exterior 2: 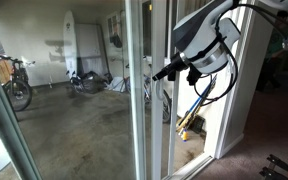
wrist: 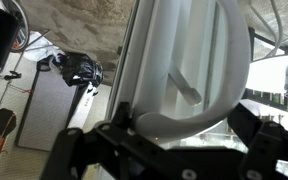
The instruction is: Slide the glass door to the left.
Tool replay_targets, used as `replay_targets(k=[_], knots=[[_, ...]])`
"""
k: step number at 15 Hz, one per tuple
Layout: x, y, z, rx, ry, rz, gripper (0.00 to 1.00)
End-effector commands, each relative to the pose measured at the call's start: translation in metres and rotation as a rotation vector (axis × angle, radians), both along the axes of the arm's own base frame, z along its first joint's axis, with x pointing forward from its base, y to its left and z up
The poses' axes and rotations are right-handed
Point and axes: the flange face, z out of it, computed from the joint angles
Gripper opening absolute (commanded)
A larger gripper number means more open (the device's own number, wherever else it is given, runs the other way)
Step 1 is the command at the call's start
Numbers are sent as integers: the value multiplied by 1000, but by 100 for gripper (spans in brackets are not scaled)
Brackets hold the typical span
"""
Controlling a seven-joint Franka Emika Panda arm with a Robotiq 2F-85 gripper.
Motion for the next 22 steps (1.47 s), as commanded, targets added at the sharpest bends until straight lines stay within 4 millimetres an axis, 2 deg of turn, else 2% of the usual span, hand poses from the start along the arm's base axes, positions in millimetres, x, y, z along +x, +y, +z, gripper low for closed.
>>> replay_targets(k=[1,3,4,10,13,14,19,22], knots=[[-34,41,-37,-93,59,108,100],[-35,44,-35,-100,50,111,100],[-2,2,0,-17,-7,-2,100],[-2,3,0,-22,-9,-3,100],[-2,24,42,84,-75,31,100],[-8,28,47,123,-71,34,100],[-31,30,35,357,22,-88,100],[-69,18,10,410,130,-126,100]])
